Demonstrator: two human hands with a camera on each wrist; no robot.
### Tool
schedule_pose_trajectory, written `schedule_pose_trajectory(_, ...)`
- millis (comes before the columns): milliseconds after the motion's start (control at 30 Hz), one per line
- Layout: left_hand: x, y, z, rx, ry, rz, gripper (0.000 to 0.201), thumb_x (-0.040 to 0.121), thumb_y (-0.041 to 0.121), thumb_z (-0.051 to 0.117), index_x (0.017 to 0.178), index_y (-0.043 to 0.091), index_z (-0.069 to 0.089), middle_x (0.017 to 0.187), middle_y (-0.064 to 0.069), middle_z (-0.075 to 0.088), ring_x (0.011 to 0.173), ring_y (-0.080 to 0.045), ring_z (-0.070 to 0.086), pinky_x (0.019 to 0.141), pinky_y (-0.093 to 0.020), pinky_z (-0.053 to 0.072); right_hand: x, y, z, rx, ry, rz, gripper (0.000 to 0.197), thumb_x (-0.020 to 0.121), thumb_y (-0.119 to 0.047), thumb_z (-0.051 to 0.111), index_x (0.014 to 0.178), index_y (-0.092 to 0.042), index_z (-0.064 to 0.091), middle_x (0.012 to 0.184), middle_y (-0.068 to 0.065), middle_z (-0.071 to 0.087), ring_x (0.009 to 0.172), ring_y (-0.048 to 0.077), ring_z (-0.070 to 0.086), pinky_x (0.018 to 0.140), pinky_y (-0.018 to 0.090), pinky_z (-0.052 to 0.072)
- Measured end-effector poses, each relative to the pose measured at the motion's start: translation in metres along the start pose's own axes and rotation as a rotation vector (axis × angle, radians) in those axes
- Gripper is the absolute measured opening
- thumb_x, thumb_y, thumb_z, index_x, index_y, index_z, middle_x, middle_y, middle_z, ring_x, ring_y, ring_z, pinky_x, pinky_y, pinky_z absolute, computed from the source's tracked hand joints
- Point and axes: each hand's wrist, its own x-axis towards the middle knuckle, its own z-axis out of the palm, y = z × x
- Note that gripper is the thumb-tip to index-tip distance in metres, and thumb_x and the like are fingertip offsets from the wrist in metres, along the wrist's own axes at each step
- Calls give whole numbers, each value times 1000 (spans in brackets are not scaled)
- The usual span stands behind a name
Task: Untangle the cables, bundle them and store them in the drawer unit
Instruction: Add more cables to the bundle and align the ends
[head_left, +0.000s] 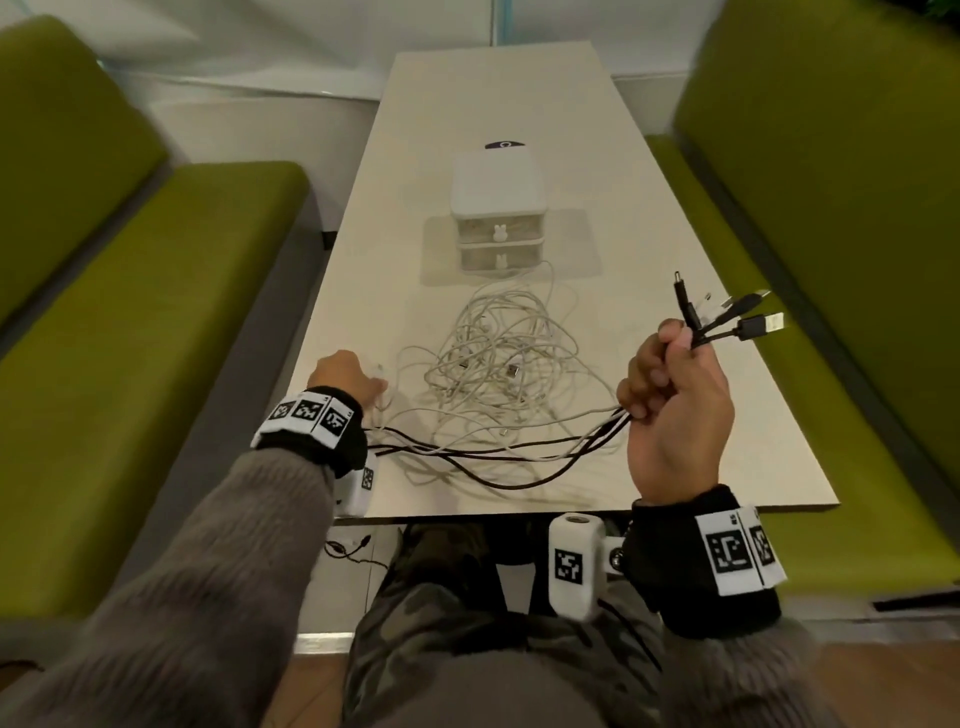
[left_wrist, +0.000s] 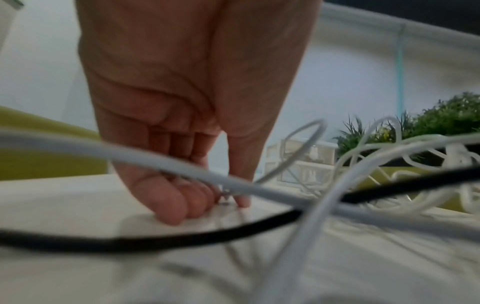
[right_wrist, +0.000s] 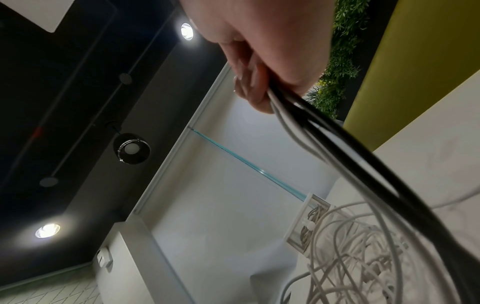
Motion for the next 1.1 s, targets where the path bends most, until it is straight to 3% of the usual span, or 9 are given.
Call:
schedule_pose_trajectory(133,11,-5,-5,-318,-117,8,25,87,17,60,83,-8,61,80,-22,65,71,-30,69,67,-35,58,3,1,-2,12,-12,-4,27,104,-20,31,83,-16,47,53,-9,35,46,7,24,47,21,19)
schedule_pose_trajectory(233,-7,-3,-38,-840,-65,21,26,98,21,46,96,-4,50,79,-20,65,49,-15,66,51,-27,57,5,2,-2,1,-34,-25,27,105,-26,31,83,-18,45,56,-5,37,47,10,27,46,20,29)
schedule_pose_trajectory(367,-55,7,-79,-1270,97,190,18,99,27,43,91,11,48,73,-7,60,61,-15,64,69,-32,59,4,6,0,-74,-65,-11,29,104,-31,32,84,-19,48,57,-5,31,47,10,22,44,20,23)
schedule_pose_trajectory(467,-87,26,-80,-1461,-10,299,11,98,16,45,90,16,52,70,1,51,68,-10,57,81,-38,56,2,11,4,-132,-101,1,27,103,-30,36,86,-17,51,58,-4,27,46,7,21,42,20,20)
schedule_pose_trajectory(667,-138,83,-33,-1046,-151,681,10,85,5,62,93,10,63,85,-5,67,78,-15,64,76,-28,55,-8,24,13,-272,-182,61,31,77,-40,65,93,-14,62,56,-10,40,48,5,31,45,18,29)
schedule_pose_trajectory(800,-141,95,-7,-1020,-131,668,9,82,9,68,88,10,61,85,-10,71,77,-23,68,76,-36,55,-8,29,9,-394,-167,11,12,92,-20,60,84,-12,65,68,3,53,52,6,40,49,18,36)
schedule_pose_trajectory(900,-137,94,4,-928,-150,664,17,83,19,69,93,18,55,77,-1,68,78,-15,65,77,-28,51,-4,27,6,-374,-100,-24,15,96,-18,55,85,-10,61,59,-9,52,48,4,38,49,17,35)
schedule_pose_trajectory(1033,-118,71,24,-350,299,788,12,86,33,60,90,23,65,103,9,65,115,-21,45,92,-44,40,1,18,4,-155,-18,-59,19,102,-17,42,84,-13,50,73,-4,52,46,4,33,48,18,31)
schedule_pose_trajectory(1100,-102,54,30,-244,335,690,14,87,34,60,91,22,68,128,3,55,124,-27,37,94,-50,38,7,8,-4,-47,25,-76,18,103,-16,38,87,-16,47,76,0,57,49,6,33,50,19,31)
